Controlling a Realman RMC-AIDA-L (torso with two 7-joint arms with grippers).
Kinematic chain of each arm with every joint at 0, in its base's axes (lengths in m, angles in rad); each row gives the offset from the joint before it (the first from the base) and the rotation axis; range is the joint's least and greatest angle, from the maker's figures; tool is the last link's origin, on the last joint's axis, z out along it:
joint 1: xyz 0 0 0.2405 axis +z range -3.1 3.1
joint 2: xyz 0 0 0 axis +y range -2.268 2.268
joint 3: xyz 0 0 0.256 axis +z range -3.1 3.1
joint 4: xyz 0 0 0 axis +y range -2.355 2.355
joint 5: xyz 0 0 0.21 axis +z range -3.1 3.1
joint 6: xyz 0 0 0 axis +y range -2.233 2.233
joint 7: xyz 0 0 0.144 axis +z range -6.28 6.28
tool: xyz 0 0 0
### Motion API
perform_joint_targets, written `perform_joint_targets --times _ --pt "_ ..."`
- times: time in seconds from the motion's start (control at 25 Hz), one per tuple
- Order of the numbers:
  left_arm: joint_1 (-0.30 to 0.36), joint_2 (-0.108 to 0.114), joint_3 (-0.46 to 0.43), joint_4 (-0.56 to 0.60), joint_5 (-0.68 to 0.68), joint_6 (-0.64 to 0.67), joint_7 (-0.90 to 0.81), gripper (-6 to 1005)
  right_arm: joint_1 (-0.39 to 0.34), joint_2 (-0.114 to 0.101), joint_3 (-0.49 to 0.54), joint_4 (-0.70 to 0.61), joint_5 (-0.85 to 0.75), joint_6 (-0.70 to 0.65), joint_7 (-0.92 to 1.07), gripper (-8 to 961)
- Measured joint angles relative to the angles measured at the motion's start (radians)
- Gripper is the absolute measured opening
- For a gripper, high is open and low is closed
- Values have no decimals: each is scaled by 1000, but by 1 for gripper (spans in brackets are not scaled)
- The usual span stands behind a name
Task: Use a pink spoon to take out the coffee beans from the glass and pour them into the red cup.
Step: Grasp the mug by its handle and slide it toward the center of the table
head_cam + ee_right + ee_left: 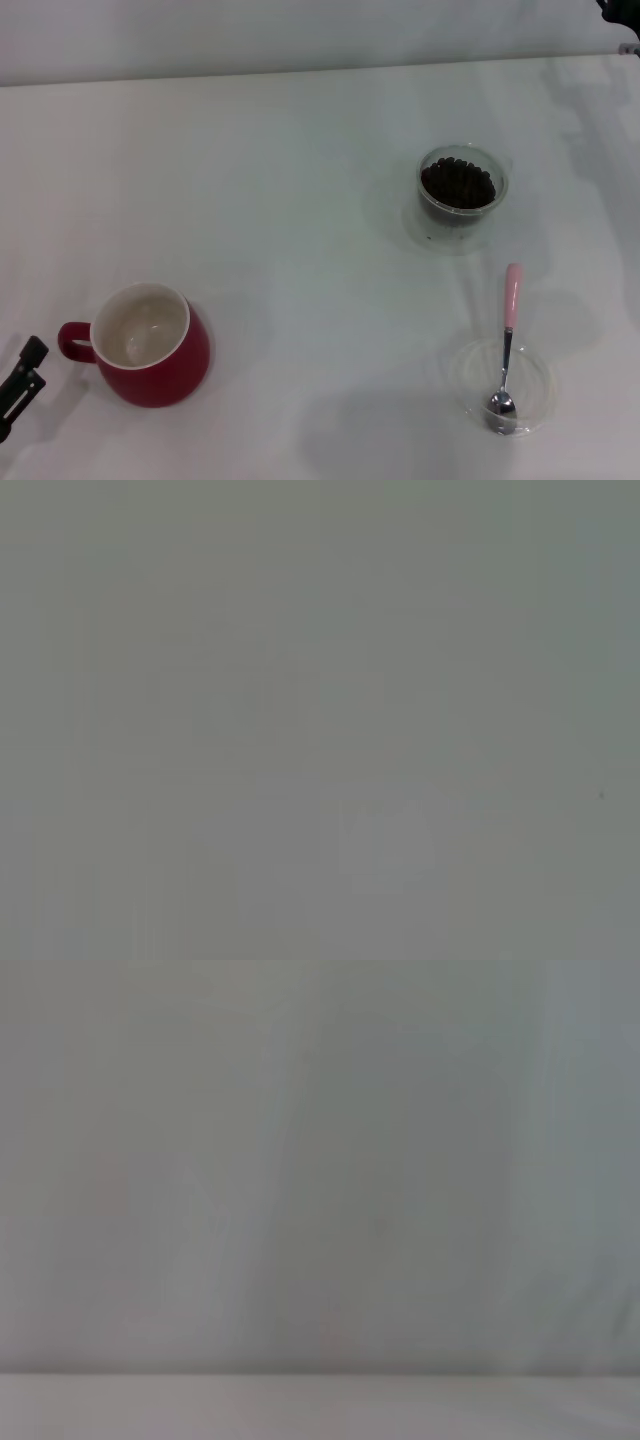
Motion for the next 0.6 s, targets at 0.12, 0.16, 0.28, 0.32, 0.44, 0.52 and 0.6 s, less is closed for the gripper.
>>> perform_joint_targets --times 0.12,0.16,0.28,0.32,0.44,0.52,0.6 --pt "-11 0 0 -3 13 -20 0 880 1 0 0 0 0 0 0 872" --pt "-16 0 0 -3 19 -25 0 880 1 0 0 0 0 0 0 872" --pt "-30 0 0 -4 55 -55 -2 880 -2 0 0 0 0 0 0 872" --pt "-33 0 0 -4 58 -67 -2 880 -3 1 0 0 0 0 0 872" --pt "-49 -1 0 -3 68 -112 -3 880 -6 1 0 0 0 0 0 872" --pt "-60 -2 0 1 83 -130 -3 880 -8 1 0 0 0 0 0 872" --pt "-67 -3 0 4 92 -145 -3 880 -9 2 0 1 4 0 0 872"
